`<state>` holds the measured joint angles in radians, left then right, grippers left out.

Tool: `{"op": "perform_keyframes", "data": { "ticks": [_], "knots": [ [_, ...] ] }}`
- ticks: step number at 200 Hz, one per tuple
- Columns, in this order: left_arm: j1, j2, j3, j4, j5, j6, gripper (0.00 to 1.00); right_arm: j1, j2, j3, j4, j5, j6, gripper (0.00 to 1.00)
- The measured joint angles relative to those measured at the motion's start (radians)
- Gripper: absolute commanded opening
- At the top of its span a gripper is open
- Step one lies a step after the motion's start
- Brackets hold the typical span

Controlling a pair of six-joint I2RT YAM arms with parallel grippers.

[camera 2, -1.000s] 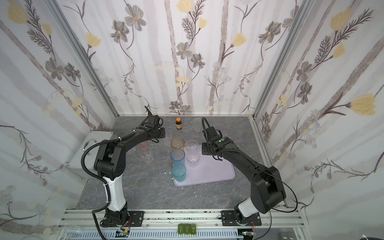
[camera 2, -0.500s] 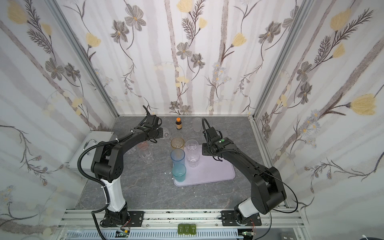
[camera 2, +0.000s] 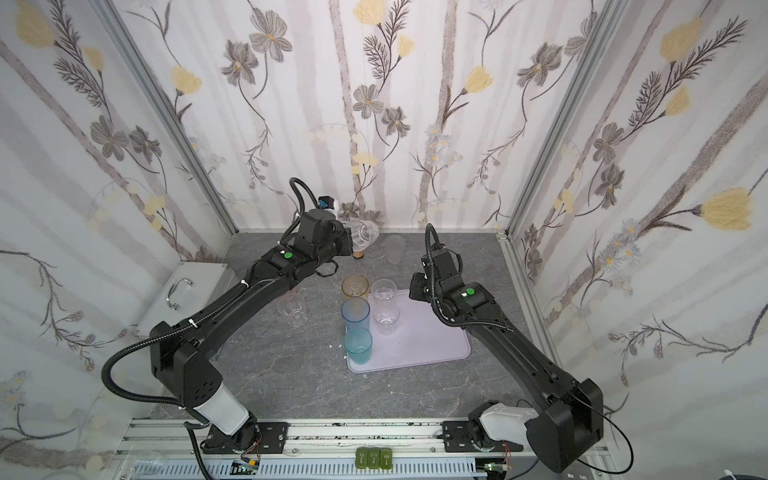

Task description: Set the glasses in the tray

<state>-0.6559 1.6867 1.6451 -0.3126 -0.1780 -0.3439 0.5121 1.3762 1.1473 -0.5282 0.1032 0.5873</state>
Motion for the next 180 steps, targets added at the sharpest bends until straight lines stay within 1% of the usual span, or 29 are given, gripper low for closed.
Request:
{"op": "perform_keyframes", "data": {
  "ticks": [18, 43, 63, 85, 106, 126, 152, 164, 180],
  "knots": [
    [-0.064, 0.051, 0.045, 0.002, -0.014, -0.007, 0.00, -0.010, -0.072, 0.000, 0.013, 0.003, 0.015, 0.46],
    [-0.131, 0.111, 0.062, -0.011, -0.020, -0.027, 0.00, -0.015, -0.140, 0.007, 0.048, 0.007, 0.034, 0.53],
    [-0.177, 0.137, 0.077, -0.023, -0.020, -0.037, 0.00, -0.011, -0.146, 0.023, 0.063, -0.004, 0.047, 0.57],
    [-0.216, 0.143, 0.086, -0.023, -0.021, -0.050, 0.00, 0.001, -0.124, 0.031, 0.079, -0.011, 0.059, 0.56],
    [-0.250, 0.143, 0.089, -0.021, -0.029, -0.062, 0.00, 0.005, -0.101, 0.033, 0.078, 0.006, 0.063, 0.53],
    [-0.277, 0.148, 0.087, -0.021, -0.033, -0.075, 0.00, 0.003, -0.082, 0.032, 0.081, 0.053, 0.063, 0.50],
    [-0.297, 0.151, 0.076, -0.022, -0.045, -0.084, 0.01, 0.002, -0.048, 0.018, 0.080, 0.114, 0.055, 0.43],
    [-0.301, 0.151, 0.069, -0.027, -0.049, -0.094, 0.03, 0.003, -0.038, 0.010, 0.079, 0.122, 0.044, 0.37],
    [-0.306, 0.151, 0.068, -0.034, -0.063, -0.103, 0.06, 0.004, -0.027, 0.004, 0.080, 0.127, 0.032, 0.21]
  ]
}}
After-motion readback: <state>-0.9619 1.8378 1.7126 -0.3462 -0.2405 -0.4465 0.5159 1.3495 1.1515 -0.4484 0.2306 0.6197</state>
